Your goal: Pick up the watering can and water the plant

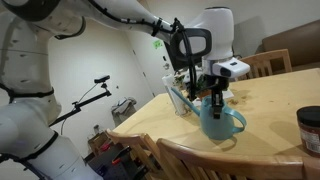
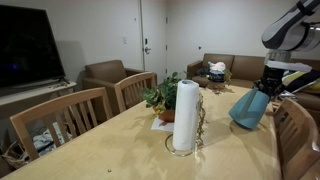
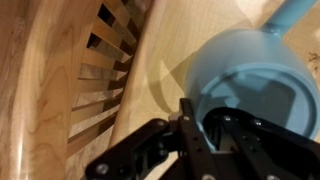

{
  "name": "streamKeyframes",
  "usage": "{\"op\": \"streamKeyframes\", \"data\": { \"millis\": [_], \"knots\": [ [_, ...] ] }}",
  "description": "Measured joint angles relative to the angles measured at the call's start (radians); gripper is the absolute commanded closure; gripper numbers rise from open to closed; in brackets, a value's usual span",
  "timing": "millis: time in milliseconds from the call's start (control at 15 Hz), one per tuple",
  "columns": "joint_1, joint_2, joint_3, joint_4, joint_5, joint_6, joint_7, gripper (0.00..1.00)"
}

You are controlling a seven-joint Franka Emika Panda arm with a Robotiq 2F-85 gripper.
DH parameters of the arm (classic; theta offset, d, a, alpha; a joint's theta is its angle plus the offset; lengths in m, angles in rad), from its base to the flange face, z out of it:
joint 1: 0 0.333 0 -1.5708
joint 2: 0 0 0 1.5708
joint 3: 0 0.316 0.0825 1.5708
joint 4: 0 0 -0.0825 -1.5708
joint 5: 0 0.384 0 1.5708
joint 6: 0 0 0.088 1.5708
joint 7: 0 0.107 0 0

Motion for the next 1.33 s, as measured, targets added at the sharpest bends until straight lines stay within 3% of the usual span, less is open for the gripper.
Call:
{"op": "streamKeyframes", "data": {
  "millis": [467,533,667,933,1000,1267,1333],
  "knots": [
    [-0.023,-0.001,-0.011,0.005,0.053,0.004,0.033,0.96],
    [-0.023,-0.001,-0.013,0.006,0.053,0.027,0.040,0.83],
    [-0.022,-0.001,-0.017,0.005,0.053,0.091,0.040,0.83],
    [-0.021,-0.001,-0.017,0.005,0.053,0.103,0.040,0.83],
    [-0.021,-0.001,-0.017,0.005,0.053,0.103,0.040,0.96],
    [-0.025,0.008,-0.010,0.005,0.061,0.088,0.035,0.96],
    [-0.032,0.012,0.001,0.008,0.083,0.060,0.025,0.82]
  ]
}}
